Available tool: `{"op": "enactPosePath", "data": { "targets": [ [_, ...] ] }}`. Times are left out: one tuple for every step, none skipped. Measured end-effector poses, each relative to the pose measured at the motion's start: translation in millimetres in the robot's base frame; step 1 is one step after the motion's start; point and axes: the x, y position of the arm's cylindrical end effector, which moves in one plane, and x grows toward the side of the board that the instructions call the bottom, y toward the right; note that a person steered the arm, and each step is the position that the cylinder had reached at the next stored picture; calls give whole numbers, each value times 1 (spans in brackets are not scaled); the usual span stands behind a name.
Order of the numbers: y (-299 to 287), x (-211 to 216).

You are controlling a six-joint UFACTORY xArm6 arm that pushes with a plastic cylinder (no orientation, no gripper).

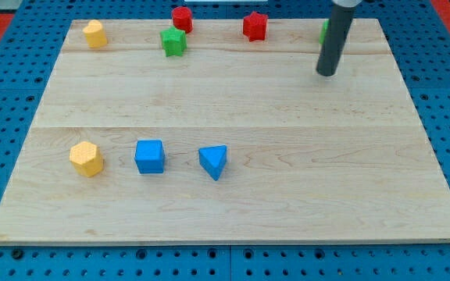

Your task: Move your arm towards the center left

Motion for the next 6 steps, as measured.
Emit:
{"op": "enactPosePath", "data": {
  "targets": [
    [-34,15],
    [-42,18],
    [-42,18],
    [-89,37],
    [-156,42],
    [-225,43]
  ]
}}
